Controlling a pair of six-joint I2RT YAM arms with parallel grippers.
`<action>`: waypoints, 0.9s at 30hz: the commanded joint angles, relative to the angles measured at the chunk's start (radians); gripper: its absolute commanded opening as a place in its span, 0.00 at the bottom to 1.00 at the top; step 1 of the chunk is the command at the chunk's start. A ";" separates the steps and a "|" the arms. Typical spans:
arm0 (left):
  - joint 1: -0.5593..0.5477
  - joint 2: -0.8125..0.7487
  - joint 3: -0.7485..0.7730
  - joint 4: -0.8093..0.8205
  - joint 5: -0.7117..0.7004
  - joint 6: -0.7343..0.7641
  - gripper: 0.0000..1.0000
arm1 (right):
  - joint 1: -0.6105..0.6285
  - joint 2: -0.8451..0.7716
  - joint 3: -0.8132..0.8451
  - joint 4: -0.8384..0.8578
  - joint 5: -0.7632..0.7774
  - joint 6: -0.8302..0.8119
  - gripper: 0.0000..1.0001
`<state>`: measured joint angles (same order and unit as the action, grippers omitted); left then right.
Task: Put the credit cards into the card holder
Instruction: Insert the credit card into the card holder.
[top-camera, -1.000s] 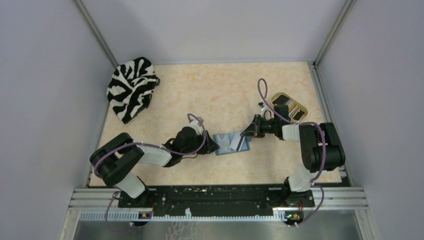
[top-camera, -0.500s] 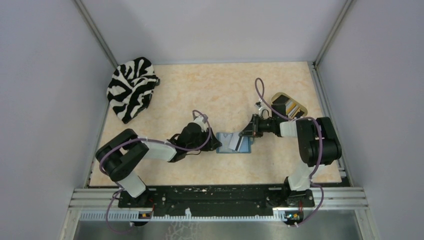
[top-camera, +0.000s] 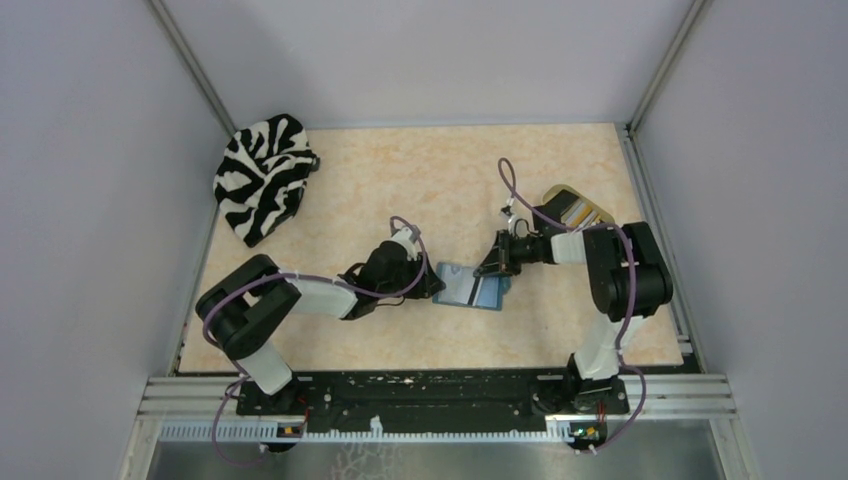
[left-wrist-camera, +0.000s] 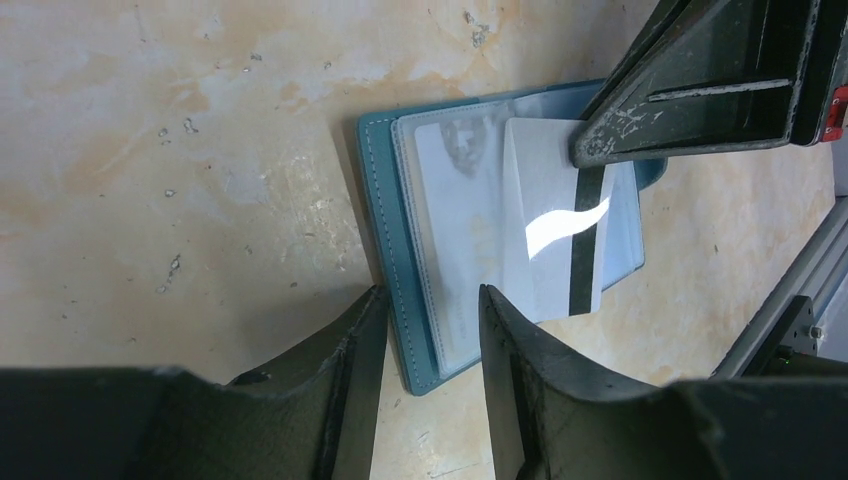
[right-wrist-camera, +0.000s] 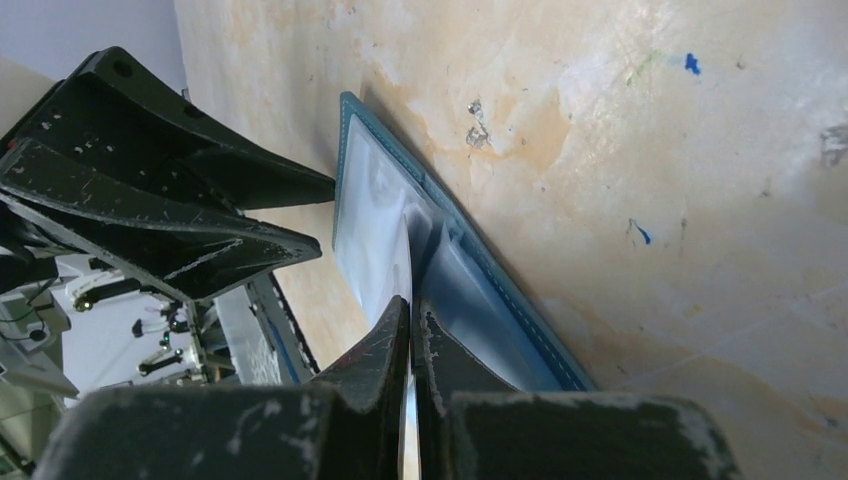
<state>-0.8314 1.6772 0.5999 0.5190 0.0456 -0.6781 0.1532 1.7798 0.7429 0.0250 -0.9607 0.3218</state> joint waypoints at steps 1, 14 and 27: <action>-0.002 0.042 0.012 -0.099 -0.020 0.039 0.46 | 0.034 0.027 0.050 -0.060 0.040 -0.035 0.00; -0.002 0.042 0.020 -0.087 0.022 0.054 0.46 | 0.045 0.043 0.062 -0.063 0.116 0.050 0.04; -0.002 -0.172 0.027 -0.143 0.043 0.137 0.57 | 0.060 0.072 0.078 -0.033 0.083 0.068 0.09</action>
<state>-0.8310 1.5570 0.6037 0.4061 0.0368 -0.5819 0.1940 1.8282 0.7883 -0.0265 -0.9108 0.3981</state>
